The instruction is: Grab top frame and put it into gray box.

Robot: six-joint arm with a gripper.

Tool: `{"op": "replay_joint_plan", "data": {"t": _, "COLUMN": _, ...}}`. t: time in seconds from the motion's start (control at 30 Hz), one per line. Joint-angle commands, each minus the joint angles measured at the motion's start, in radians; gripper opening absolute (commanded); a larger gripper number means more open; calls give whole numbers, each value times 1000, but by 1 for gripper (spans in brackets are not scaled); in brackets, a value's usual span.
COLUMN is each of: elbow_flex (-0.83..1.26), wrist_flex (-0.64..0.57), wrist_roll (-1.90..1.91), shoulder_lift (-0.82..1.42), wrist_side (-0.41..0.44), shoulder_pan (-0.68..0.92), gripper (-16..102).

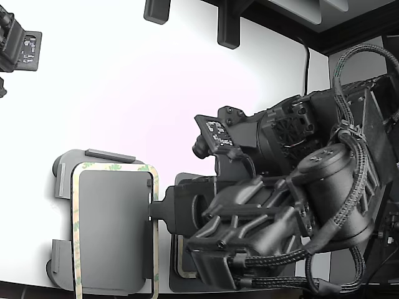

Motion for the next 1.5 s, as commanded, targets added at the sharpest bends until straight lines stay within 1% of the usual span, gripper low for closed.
{"op": "replay_joint_plan", "data": {"t": 0.0, "elbow_flex": -15, "wrist_flex": 11, "wrist_roll": 34, "shoulder_lift": 2, "wrist_side": -32, "shoulder_pan": -32, "gripper": -13}}
{"op": "replay_joint_plan", "data": {"t": 0.13, "elbow_flex": -3, "wrist_flex": 12, "wrist_roll": 63, "shoulder_lift": -25, "wrist_side": -89, "shoulder_pan": -52, "gripper": -13}}
{"op": "replay_joint_plan", "data": {"t": 0.2, "elbow_flex": -2, "wrist_flex": 12, "wrist_roll": 71, "shoulder_lift": -38, "wrist_side": -104, "shoulder_pan": -57, "gripper": -13}}
{"op": "replay_joint_plan", "data": {"t": 0.93, "elbow_flex": 41, "wrist_flex": 12, "wrist_roll": 18, "shoulder_lift": -83, "wrist_side": -167, "shoulder_pan": -114, "gripper": -13}}
{"op": "replay_joint_plan", "data": {"t": 1.47, "elbow_flex": 52, "wrist_flex": 11, "wrist_roll": 34, "shoulder_lift": -106, "wrist_side": -183, "shoulder_pan": -127, "gripper": -13}}
